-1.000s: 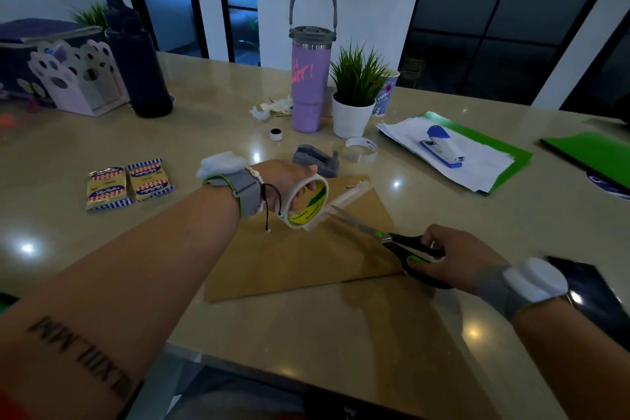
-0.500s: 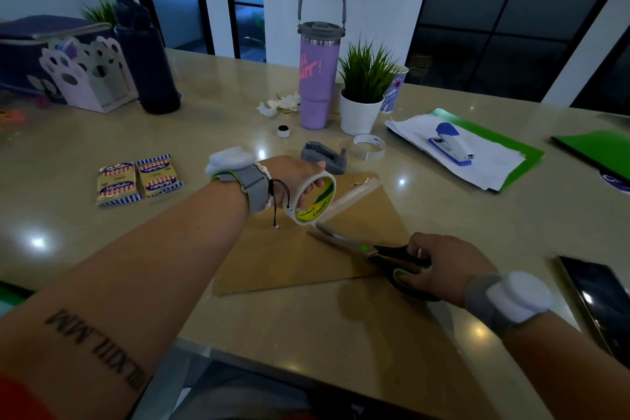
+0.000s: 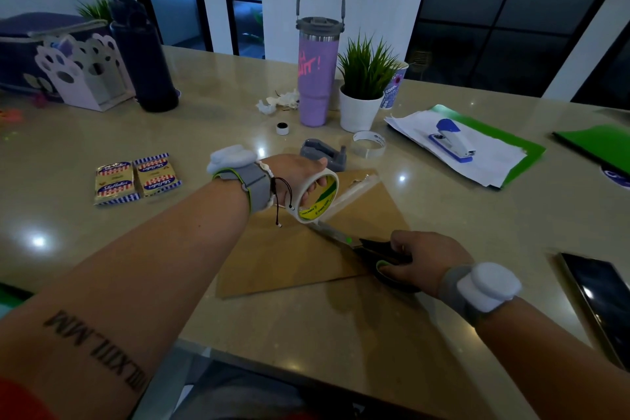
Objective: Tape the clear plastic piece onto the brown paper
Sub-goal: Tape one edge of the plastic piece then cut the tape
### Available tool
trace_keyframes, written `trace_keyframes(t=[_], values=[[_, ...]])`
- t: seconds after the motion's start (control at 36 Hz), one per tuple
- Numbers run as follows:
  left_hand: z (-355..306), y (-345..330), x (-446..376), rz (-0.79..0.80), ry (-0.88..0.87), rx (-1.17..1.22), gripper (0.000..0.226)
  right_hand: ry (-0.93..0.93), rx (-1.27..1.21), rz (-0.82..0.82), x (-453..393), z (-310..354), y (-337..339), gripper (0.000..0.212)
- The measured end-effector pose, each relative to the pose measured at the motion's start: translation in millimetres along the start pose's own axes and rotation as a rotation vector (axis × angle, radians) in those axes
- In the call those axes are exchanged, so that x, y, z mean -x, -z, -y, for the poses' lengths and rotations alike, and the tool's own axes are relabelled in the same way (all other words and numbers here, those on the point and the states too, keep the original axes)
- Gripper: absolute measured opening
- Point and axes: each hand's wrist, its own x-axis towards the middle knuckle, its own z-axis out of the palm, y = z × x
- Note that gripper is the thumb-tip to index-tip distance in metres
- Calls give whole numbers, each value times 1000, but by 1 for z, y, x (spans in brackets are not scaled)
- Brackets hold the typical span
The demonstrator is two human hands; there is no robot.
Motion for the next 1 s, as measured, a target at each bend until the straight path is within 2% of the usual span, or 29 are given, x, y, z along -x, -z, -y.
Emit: trace_keyframes(t=[0.28,0.44,0.64,0.81,1.0], values=[[-4,0,6,-8,5,13,45,27,30,43,-1,-1,0,36],[-18,6,13,-22,-72,65,45,9,-36,21,2,3,-3,25],[-21,28,22,-80,-166,196,46,-119,-108,-50,-7,-6,6,25],[-6,45,33,-132,-165,218,45,-301,-144,-122,-26,-25,7,34],[18,63,35,-132,-122,218,43,-356,-171,-1,-39,-32,11,33]])
